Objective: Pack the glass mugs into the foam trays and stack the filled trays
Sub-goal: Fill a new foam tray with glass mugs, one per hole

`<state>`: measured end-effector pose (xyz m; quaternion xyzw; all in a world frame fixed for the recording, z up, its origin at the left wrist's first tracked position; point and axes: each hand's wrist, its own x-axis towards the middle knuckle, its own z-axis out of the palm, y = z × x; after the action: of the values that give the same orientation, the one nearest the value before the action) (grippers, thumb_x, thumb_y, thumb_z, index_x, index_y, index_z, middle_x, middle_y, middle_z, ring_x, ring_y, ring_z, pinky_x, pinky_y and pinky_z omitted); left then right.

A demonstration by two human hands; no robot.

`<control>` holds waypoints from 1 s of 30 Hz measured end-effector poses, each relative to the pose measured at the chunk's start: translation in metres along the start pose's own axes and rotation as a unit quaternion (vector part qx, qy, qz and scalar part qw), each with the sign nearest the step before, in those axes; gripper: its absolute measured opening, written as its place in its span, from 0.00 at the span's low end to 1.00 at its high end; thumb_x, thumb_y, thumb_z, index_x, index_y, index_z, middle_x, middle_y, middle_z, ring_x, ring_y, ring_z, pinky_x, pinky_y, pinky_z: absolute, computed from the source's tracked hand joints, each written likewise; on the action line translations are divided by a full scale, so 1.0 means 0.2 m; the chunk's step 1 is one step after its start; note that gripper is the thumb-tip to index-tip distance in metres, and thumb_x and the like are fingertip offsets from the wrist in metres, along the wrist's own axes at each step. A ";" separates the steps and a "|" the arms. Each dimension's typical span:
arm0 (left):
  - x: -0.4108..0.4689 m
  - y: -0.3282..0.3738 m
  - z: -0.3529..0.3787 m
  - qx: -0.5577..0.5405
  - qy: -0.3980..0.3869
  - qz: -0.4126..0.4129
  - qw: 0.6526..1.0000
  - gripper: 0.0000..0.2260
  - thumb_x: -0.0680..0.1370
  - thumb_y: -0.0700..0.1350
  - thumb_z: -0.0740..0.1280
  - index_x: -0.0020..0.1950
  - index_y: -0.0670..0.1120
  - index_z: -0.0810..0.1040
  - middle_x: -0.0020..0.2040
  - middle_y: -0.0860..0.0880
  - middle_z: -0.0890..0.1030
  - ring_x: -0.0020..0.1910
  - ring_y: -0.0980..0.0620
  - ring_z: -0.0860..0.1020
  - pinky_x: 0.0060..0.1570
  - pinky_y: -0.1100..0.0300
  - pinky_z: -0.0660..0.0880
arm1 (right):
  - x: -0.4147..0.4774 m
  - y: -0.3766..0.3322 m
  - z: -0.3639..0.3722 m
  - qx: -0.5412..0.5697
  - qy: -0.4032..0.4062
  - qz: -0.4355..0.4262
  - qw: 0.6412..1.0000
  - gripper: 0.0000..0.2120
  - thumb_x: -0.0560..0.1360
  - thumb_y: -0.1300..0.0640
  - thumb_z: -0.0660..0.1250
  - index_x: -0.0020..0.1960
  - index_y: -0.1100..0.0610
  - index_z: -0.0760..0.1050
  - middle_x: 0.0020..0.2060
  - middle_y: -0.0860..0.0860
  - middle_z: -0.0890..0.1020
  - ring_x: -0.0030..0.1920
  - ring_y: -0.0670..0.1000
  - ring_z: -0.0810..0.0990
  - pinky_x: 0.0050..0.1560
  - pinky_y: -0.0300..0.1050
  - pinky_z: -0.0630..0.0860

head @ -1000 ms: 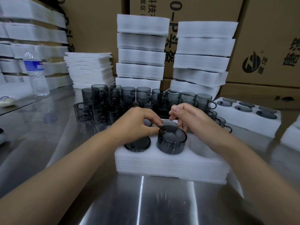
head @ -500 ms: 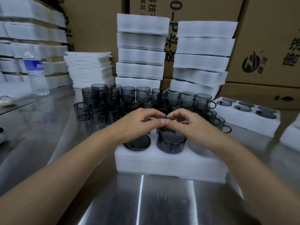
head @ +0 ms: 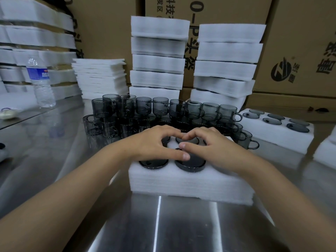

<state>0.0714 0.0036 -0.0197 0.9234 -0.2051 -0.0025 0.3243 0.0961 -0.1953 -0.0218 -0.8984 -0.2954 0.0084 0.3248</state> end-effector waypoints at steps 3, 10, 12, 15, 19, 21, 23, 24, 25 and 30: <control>0.00 0.00 -0.01 0.007 -0.012 -0.001 1.000 0.20 0.59 0.71 0.68 0.51 0.74 0.73 0.68 0.65 0.67 0.65 0.67 0.63 0.57 0.71 0.61 | -0.01 0.00 0.00 -0.006 -0.014 -0.004 1.000 0.13 0.68 0.35 0.64 0.48 0.39 0.77 0.50 0.36 0.73 0.57 0.32 0.62 0.50 0.28 0.61; 0.01 -0.01 -0.01 0.014 -0.012 0.006 1.000 0.20 0.63 0.65 0.74 0.53 0.70 0.73 0.70 0.63 0.66 0.68 0.63 0.62 0.62 0.63 0.57 | -0.01 -0.01 0.02 -0.052 -0.024 0.001 0.998 0.13 0.65 0.30 0.61 0.45 0.33 0.74 0.54 0.41 0.69 0.57 0.36 0.67 0.61 0.41 0.67; 0.01 -0.01 -0.01 0.014 -0.012 0.007 1.000 0.21 0.62 0.66 0.72 0.53 0.70 0.73 0.70 0.62 0.65 0.68 0.62 0.62 0.62 0.63 0.57 | -0.01 -0.01 0.02 -0.055 -0.028 -0.003 0.998 0.15 0.63 0.30 0.60 0.46 0.34 0.74 0.55 0.41 0.69 0.58 0.37 0.67 0.61 0.42 0.66; 0.02 -0.01 0.00 0.011 -0.011 0.006 1.000 0.23 0.60 0.67 0.71 0.54 0.69 0.74 0.69 0.63 0.65 0.67 0.63 0.62 0.61 0.64 0.57 | -0.01 -0.01 0.02 -0.058 -0.028 -0.006 0.998 0.17 0.64 0.30 0.60 0.48 0.35 0.74 0.56 0.43 0.70 0.59 0.39 0.67 0.62 0.42 0.66; 0.01 -0.02 -0.01 0.026 -0.011 0.010 1.000 0.21 0.61 0.69 0.71 0.52 0.69 0.75 0.67 0.65 0.67 0.65 0.65 0.65 0.62 0.65 0.60 | -0.01 -0.01 0.02 -0.057 -0.032 -0.003 0.998 0.10 0.67 0.33 0.62 0.46 0.34 0.73 0.55 0.41 0.68 0.57 0.38 0.67 0.58 0.39 0.65; 0.01 -0.03 0.00 0.063 0.054 0.036 0.996 0.23 0.63 0.71 0.68 0.54 0.64 0.79 0.63 0.64 0.73 0.62 0.66 0.70 0.62 0.63 0.66 | -0.01 -0.01 0.02 -0.061 -0.034 -0.002 0.998 0.07 0.69 0.34 0.63 0.45 0.33 0.72 0.54 0.40 0.68 0.57 0.37 0.67 0.55 0.38 0.65; 0.01 -0.04 -0.02 0.146 0.208 0.077 0.964 0.24 0.67 0.69 0.62 0.53 0.57 0.82 0.56 0.60 0.80 0.56 0.60 0.75 0.58 0.57 0.72 | -0.02 -0.01 0.01 -0.062 -0.026 -0.004 0.998 0.10 0.68 0.33 0.62 0.45 0.35 0.74 0.54 0.40 0.68 0.56 0.35 0.67 0.54 0.39 0.66; 0.01 -0.05 -0.04 0.177 0.286 0.081 0.938 0.22 0.70 0.67 0.61 0.52 0.54 0.82 0.54 0.58 0.81 0.54 0.57 0.76 0.55 0.55 0.72 | -0.02 -0.01 0.01 -0.061 -0.021 -0.004 0.998 0.12 0.67 0.32 0.61 0.45 0.36 0.75 0.54 0.40 0.68 0.56 0.34 0.66 0.55 0.39 0.66; 0.00 -0.07 -0.07 0.190 0.346 0.066 0.917 0.20 0.72 0.64 0.62 0.53 0.53 0.82 0.53 0.56 0.81 0.53 0.54 0.76 0.54 0.54 0.71 | -0.02 -0.01 0.01 -0.059 -0.018 -0.002 0.998 0.15 0.66 0.31 0.61 0.46 0.37 0.76 0.54 0.40 0.69 0.55 0.34 0.66 0.55 0.39 0.66; -0.02 -0.29 -0.20 0.202 0.397 -0.110 0.889 0.23 0.75 0.51 0.68 0.69 0.50 0.70 0.67 0.49 0.73 0.66 0.46 0.68 0.62 0.48 0.68 | -0.03 -0.01 0.01 -0.055 -0.016 0.003 0.998 0.14 0.68 0.32 0.62 0.46 0.39 0.77 0.54 0.41 0.70 0.56 0.36 0.68 0.56 0.39 0.67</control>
<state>0.0961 0.0701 -0.0227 0.9097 0.0471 0.3699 0.1825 0.0899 -0.1950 -0.0231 -0.9156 -0.2980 0.0077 0.2697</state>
